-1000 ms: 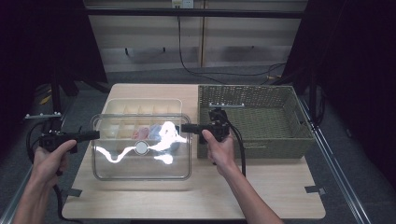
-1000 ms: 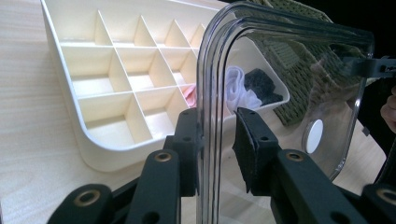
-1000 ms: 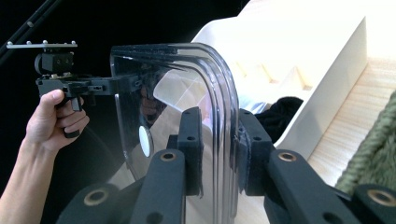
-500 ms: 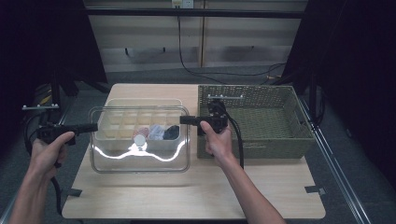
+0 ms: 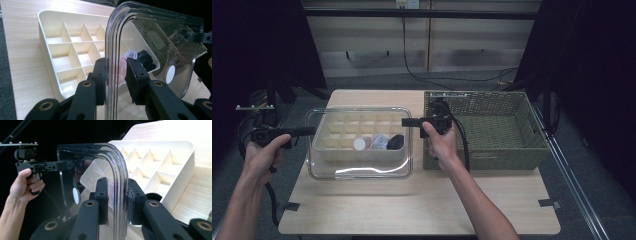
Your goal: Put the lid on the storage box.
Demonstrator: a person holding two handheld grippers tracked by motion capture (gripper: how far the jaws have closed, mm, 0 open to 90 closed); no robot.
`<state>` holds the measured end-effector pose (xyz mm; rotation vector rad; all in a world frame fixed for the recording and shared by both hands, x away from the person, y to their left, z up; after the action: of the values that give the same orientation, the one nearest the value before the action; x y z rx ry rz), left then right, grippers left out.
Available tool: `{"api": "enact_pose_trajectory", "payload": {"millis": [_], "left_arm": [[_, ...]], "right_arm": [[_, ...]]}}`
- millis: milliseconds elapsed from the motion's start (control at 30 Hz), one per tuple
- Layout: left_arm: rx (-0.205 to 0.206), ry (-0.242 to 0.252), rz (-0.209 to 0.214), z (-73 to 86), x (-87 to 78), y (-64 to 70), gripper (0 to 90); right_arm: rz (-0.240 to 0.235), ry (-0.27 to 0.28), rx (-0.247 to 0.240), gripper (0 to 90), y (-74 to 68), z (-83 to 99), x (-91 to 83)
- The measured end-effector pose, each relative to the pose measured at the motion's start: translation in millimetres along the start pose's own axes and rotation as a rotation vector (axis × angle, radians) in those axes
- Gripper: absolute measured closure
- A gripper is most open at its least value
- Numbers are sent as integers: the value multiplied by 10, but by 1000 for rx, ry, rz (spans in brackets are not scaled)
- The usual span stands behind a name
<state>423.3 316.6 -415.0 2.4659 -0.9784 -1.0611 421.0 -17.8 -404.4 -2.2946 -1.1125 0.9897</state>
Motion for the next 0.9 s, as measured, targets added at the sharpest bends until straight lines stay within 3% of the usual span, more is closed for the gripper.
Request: {"api": "enact_pose_trajectory", "payload": {"millis": [367, 900], "left_arm": [[-2, -10, -14, -68, 19, -46, 702], [2, -13, -34, -315, 98, -111, 700]], "right_arm": [[51, -15, -19, 723, 17, -133, 67], [95, -14, -32, 703, 104, -341, 164]]}}
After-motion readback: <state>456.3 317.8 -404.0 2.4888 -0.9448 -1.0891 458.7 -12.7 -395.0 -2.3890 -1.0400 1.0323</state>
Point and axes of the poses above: each handheld gripper's, and its own axes: x roughly forward along the jaws, z roughly out of its underside, y roughly to its right, the point moved 9 cm from there along x, roughly forward along the jaws
